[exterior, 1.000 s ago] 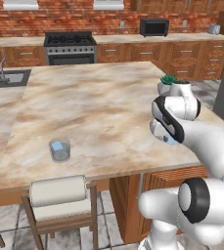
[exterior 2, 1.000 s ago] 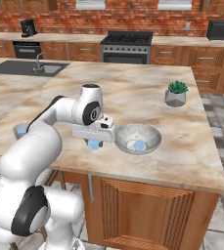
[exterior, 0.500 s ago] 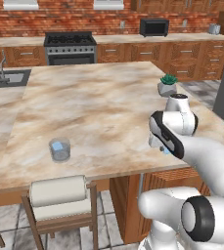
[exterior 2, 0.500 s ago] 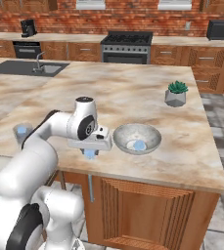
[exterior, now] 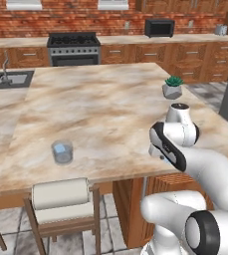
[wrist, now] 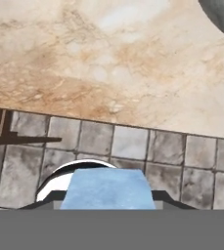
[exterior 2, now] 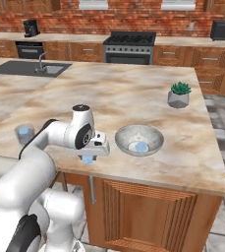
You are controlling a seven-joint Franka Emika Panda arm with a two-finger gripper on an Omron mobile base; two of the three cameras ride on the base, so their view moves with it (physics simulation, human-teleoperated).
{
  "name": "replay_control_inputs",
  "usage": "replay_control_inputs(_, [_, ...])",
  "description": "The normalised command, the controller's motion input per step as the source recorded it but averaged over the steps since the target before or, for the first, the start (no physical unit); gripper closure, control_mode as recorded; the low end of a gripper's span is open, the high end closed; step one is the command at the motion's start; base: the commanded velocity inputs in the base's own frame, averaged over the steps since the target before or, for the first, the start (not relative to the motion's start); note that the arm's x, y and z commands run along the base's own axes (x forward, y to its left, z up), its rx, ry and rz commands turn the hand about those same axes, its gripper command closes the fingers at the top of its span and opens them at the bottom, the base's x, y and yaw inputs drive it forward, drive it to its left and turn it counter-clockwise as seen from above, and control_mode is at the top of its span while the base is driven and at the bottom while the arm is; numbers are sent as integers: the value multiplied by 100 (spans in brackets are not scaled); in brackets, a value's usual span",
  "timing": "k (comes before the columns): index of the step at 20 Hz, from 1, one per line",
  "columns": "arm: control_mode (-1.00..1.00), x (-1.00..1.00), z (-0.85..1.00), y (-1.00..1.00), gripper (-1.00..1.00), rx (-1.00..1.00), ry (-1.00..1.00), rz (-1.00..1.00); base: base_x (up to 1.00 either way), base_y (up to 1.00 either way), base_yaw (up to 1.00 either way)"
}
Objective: There are four ice cubes in the ice bowl. Place two ice cubes in each glass of water.
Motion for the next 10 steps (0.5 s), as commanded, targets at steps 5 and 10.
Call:
replay_control_inputs(5, [100, 0, 0, 0, 100, 0, 0, 0, -38, 0, 9])
replay_control_inputs(10, [100, 0, 0, 0, 100, 0, 0, 0, -51, 0, 6])
